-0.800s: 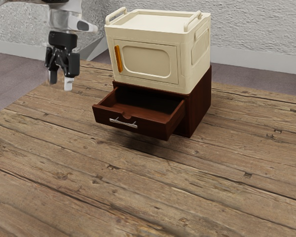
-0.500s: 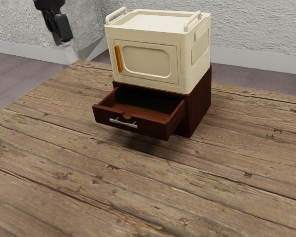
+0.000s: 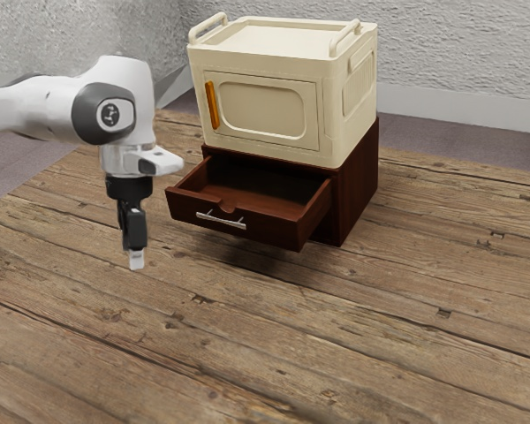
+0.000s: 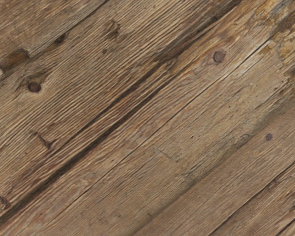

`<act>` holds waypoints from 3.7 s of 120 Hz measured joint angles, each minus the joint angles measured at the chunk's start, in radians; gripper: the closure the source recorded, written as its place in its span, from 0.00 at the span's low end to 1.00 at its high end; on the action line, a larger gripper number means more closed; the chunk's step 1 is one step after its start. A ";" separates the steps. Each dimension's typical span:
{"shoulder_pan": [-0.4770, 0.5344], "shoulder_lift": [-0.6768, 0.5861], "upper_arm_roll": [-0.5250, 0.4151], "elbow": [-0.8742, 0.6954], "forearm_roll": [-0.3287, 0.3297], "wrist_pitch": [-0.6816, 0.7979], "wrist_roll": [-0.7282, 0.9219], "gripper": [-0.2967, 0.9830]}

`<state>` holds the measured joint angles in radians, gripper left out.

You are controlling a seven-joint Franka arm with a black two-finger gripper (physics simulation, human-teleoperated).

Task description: Push the drawer handle with one arm to close the drawer

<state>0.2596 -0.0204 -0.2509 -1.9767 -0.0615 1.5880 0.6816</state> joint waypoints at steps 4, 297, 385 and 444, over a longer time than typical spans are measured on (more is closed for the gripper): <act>0.004 0.009 0.001 -0.006 -0.001 0.013 0.003 0.23; -0.163 0.485 0.068 0.480 0.072 0.308 -0.785 0.85; -0.177 0.597 0.070 0.637 0.072 0.317 -0.700 0.84; -0.178 0.655 0.070 0.721 0.072 0.318 -0.669 0.84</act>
<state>0.0820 0.6348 -0.1805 -1.2556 0.0107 1.9059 0.0130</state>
